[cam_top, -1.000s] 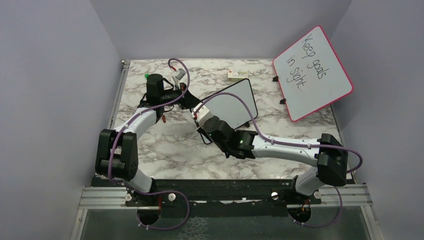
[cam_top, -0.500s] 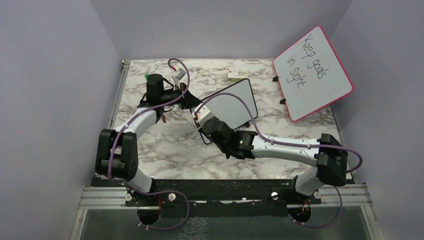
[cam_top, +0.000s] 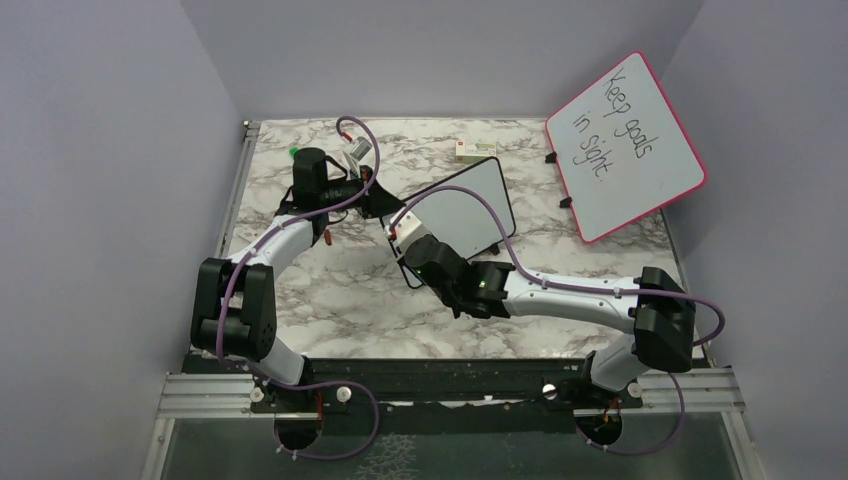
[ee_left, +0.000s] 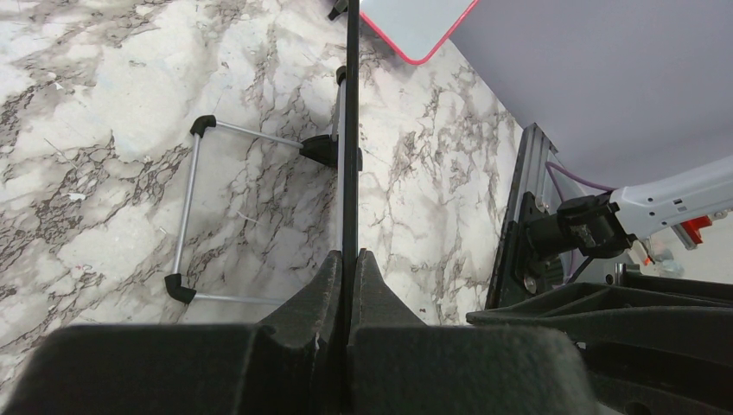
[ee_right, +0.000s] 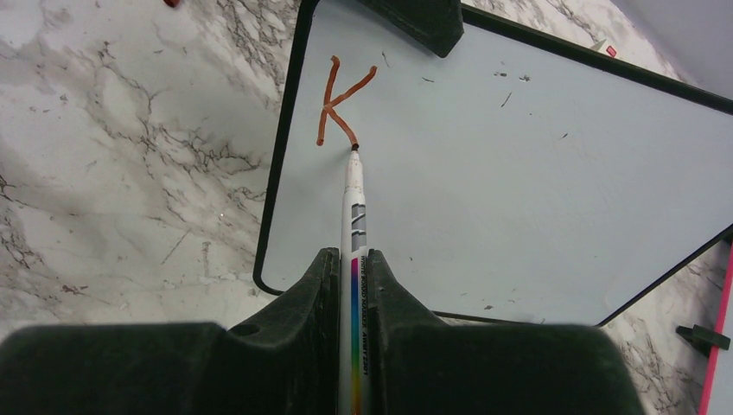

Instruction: Write a sentence on the whiteboard

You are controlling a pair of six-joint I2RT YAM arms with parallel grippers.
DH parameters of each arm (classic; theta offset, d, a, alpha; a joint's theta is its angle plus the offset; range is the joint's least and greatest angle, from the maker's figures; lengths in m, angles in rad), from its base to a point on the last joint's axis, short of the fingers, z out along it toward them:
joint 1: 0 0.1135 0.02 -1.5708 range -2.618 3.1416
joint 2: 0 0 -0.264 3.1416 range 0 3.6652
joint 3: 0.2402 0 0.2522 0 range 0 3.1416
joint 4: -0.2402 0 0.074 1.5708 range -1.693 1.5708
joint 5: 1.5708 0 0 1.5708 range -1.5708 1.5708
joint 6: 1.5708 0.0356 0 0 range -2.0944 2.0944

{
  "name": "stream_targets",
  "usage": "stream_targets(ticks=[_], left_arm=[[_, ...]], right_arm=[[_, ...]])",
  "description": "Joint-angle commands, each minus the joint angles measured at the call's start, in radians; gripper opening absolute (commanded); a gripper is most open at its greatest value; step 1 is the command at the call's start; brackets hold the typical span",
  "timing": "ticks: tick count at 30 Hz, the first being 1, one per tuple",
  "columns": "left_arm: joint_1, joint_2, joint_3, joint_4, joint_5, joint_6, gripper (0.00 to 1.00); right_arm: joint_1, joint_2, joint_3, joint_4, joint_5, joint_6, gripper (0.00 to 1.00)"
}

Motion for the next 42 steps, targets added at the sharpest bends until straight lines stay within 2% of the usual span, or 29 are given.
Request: stream_targets(ticks=[1,11,20,42], left_arm=[[0.002,0.009,0.003,-0.017,0.037,0.005,0.0],[0.002,0.009,0.003,-0.017,0.038,0.005,0.0],[0.002,0.009,0.001,-0.019,0.037,0.007,0.0],[0.002,0.01,0.003,-0.019,0.038,0.007,0.0]], right_arm=[[-0.001,-0.007,-0.013,0.014,0.012,-0.006,0.01],[-0.001,-0.083,-0.043,0.08,-0.043,-0.037,0.01],[-0.004,-0.059,-0.041,0.158,-0.004,-0.059,0.01],[-0.025,-0.019,-0.023,0.16,0.022,-0.056,0.01]])
